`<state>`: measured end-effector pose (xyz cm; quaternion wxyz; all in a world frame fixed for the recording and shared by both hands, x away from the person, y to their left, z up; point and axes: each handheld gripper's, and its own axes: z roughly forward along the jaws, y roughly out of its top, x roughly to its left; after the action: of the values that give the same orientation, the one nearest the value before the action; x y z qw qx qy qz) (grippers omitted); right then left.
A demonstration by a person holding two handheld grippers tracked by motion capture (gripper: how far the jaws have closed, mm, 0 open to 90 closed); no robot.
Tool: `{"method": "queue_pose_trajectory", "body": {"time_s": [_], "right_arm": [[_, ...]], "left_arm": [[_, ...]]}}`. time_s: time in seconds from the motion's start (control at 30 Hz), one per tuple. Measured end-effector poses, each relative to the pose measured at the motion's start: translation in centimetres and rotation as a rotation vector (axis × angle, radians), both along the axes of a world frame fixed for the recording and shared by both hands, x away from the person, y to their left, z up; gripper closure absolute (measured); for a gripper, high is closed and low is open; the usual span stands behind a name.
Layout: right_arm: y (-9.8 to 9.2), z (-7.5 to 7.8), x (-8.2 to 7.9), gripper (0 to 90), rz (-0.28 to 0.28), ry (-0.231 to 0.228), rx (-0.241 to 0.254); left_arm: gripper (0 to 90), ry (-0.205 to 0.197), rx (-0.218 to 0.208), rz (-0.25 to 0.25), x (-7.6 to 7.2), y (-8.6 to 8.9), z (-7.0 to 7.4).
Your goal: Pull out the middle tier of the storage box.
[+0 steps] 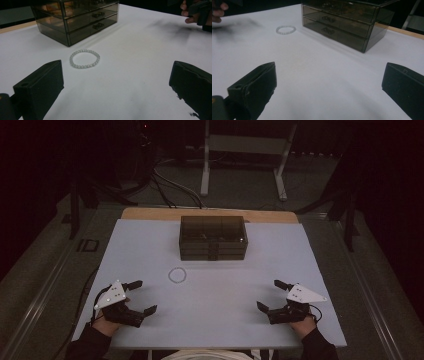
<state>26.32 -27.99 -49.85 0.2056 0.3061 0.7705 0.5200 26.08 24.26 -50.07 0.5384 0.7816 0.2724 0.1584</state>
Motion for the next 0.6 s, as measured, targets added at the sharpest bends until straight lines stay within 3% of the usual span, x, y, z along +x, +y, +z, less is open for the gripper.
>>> {"method": "queue_pose_trajectory", "body": {"time_s": [0.33, 0.6], "right_arm": [[0.04, 0.0, -0.14, 0.0, 0.004, 0.009, 0.001], [0.55, 0.16, -0.49, 0.0, 0.012, 0.018, -0.021]], "left_arm": [[0.9, -0.005, 0.007, -0.005, -0.04, -0.08, 0.13], [0.9, -0.002, -0.02, -0.01, -0.16, 0.05, 0.3]]}}
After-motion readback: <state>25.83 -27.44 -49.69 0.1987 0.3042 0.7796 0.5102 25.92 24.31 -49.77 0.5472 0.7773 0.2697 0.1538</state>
